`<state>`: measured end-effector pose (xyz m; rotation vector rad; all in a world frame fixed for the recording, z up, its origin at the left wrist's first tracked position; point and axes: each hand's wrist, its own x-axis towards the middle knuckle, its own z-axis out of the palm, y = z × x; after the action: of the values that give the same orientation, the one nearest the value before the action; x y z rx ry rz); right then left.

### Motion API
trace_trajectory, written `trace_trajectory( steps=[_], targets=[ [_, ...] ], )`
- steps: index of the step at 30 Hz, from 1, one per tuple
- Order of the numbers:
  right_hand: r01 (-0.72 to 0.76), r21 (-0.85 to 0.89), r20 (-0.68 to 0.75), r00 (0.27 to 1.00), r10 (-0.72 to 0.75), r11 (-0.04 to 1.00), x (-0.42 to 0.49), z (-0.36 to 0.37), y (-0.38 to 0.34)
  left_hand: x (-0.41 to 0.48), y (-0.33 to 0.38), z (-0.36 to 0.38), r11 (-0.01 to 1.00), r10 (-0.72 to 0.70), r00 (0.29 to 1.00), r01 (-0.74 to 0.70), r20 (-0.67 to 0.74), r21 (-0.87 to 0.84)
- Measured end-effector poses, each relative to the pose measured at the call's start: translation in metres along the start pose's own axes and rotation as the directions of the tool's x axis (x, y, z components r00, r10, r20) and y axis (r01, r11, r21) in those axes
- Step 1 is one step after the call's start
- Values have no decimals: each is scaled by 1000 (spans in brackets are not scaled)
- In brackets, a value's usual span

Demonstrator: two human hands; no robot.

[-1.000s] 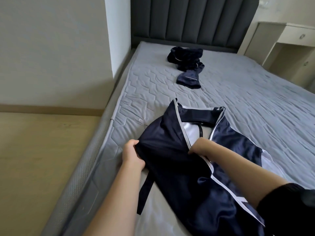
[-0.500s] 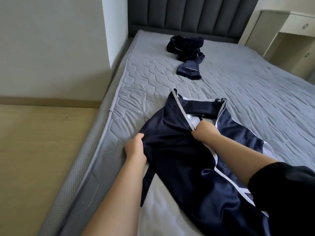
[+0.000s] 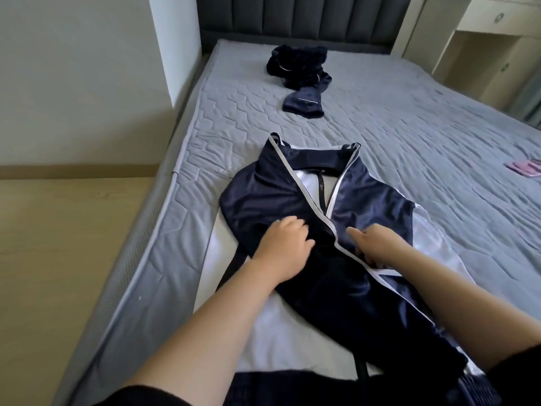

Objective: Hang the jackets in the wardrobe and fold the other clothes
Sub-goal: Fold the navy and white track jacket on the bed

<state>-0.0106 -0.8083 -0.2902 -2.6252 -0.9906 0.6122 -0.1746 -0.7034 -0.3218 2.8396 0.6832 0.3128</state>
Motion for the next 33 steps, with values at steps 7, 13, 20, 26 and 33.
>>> trace_trajectory(
  steps=[7, 13, 20, 26, 33],
  targets=[
    [203, -208, 255, 956, -147, 957, -37, -15, 22, -25, 48, 28, 991, -63, 992, 49, 107, 125],
    [212, 21, -53, 976, -211, 977, -58, -22, 37, -34, 78, 24, 993, -101, 968, 84, 229, 85],
    [-142, 146, 511, 858, 48, 979, -89, -35, 68, -50, 103, 20, 989, -139, 910, 106, 389, 105],
    [-217, 341, 571, 821, -18, 914, -96, -48, 73, -57, 117, -18, 940, -35, 900, 176, 434, -290],
    [-299, 834, 506, 750, -426, 464, -108, -33, 21, -78, 69, -59, 100, -361, 620, 769, 697, -632]
  ],
)
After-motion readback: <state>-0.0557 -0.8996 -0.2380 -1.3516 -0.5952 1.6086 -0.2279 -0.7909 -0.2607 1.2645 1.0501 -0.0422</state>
